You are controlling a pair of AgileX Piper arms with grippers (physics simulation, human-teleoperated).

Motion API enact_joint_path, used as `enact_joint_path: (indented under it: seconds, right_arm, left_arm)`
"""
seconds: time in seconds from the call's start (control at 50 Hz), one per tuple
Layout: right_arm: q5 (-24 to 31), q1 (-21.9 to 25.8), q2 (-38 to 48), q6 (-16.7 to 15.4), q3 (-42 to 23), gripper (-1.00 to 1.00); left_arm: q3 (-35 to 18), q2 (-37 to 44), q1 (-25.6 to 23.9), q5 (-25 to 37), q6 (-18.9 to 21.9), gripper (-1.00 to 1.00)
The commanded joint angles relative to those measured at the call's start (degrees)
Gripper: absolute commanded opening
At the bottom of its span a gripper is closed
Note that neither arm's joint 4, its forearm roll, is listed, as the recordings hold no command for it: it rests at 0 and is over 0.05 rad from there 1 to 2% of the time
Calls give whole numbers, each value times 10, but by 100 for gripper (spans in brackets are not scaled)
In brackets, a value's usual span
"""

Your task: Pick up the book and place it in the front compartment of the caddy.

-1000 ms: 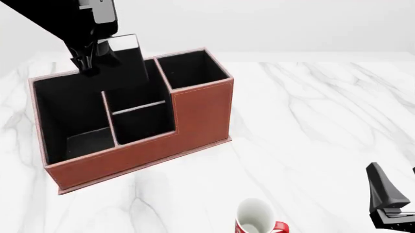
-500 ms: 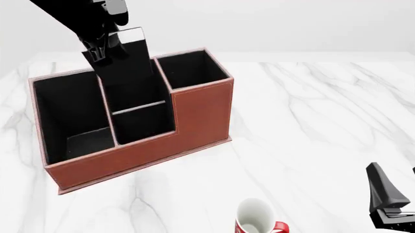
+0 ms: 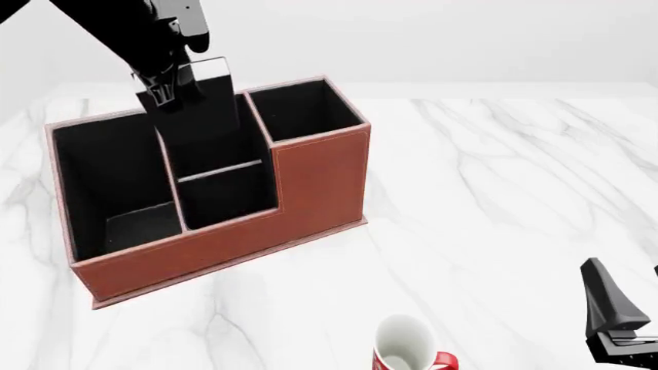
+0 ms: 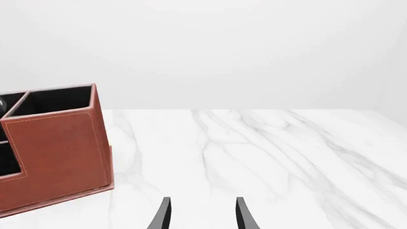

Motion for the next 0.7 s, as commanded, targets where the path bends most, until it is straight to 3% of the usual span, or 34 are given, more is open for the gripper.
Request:
enact_joint_path:
  seconds: [0.02, 0.68, 0.7]
  right_arm:
    - [0, 0, 0, 0, 1, 100]
    - [0, 0, 0, 0, 1, 100]
    - [0, 0, -1, 0, 1, 100]
  left_arm:
    - [-7, 9, 2, -1, 2, -100]
    - [34, 28, -10, -44, -21, -100]
    - [54, 25, -3, -55, -13, -100]
